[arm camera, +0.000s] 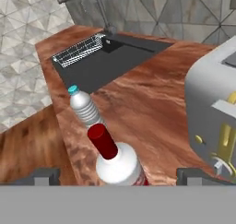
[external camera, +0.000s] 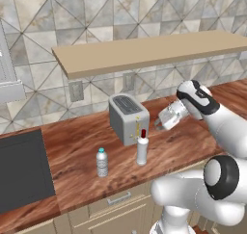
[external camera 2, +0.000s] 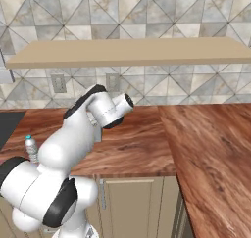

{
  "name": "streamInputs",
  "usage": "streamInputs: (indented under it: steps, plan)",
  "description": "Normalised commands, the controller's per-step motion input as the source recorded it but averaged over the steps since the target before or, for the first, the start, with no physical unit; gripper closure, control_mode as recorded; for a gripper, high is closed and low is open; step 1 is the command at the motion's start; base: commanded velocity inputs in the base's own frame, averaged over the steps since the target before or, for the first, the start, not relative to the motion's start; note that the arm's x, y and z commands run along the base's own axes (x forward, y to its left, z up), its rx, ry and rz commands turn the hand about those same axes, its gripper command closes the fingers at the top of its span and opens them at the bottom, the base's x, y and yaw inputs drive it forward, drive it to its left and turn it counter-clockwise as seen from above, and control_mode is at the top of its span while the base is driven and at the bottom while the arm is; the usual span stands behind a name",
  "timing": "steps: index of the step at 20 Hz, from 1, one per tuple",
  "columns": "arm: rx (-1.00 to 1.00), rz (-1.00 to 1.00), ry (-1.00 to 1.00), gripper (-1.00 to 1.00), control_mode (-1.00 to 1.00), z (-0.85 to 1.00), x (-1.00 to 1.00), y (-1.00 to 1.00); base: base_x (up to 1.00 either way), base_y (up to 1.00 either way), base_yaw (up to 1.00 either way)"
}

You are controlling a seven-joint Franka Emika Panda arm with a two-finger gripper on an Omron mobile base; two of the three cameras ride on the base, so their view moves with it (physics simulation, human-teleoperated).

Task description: Place the drinks on the dining counter in a tight cluster.

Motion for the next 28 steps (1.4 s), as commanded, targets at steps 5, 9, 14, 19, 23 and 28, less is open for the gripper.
streamInputs:
  steps: [5,9,14,19,23,28]
  plan:
    - [0.16,0.32,-0.17,-1.0,-1.0,-0.08,-0.5,0.0,0.0,0.0,0.0]
    - [0.07,0.24,-0.09,-1.0,-1.0,0.0,-0.42,0.0,0.0,0.0,0.0]
    - [0.0,0.05,0.0,-1.0,-1.0,0.0,-0.21,0.08,0.0,0.0,0.0]
    - [0.0,-0.01,0.0,-1.0,-1.0,-0.27,0.07,0.12,0.0,0.0,0.0]
    - [0.0,-0.1,0.0,-1.0,-1.0,-0.31,0.14,0.04,0.0,0.0,0.0]
    - [0.0,-0.13,0.0,-1.0,-1.0,-0.1,0.31,0.03,0.0,0.0,0.0]
